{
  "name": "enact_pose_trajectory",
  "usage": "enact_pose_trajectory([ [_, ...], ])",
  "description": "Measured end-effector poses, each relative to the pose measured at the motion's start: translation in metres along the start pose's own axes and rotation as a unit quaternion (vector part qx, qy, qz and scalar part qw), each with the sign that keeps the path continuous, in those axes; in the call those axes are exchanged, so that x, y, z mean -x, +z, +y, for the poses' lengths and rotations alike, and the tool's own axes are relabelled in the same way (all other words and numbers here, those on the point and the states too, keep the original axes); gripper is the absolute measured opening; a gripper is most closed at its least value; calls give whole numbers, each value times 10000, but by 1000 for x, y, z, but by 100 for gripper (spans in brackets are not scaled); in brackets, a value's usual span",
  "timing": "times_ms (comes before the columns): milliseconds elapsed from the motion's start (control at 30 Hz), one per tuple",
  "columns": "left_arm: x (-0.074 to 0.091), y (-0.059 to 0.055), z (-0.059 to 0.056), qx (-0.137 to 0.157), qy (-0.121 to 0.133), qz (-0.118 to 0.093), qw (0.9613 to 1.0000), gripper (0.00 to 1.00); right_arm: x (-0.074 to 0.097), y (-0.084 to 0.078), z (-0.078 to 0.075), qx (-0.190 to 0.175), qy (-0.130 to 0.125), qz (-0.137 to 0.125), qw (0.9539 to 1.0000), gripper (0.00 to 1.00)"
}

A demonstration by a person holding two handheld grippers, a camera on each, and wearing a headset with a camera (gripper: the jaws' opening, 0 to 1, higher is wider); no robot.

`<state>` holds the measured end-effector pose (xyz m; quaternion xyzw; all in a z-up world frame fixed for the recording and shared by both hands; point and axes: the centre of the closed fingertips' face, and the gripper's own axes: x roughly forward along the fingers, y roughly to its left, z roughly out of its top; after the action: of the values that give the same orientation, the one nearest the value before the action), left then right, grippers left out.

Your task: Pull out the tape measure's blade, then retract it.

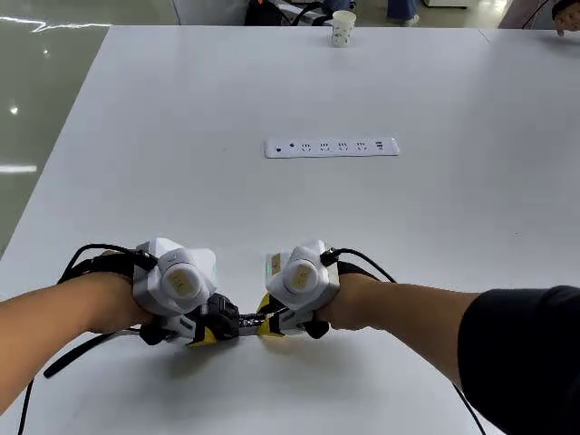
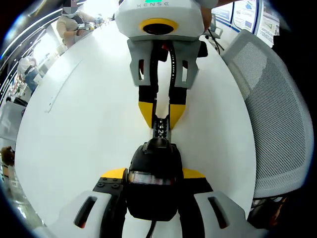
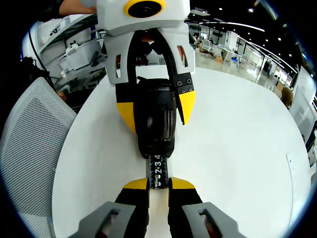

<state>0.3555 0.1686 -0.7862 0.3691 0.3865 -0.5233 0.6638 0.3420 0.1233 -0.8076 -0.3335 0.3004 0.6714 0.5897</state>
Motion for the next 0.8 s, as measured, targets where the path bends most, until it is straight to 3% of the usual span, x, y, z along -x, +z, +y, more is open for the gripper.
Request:
enact_pose_trajectory([
  [800, -1, 0, 0, 36, 29, 11, 10000, 34, 5, -7, -2, -55, -8, 44, 10000, 10],
])
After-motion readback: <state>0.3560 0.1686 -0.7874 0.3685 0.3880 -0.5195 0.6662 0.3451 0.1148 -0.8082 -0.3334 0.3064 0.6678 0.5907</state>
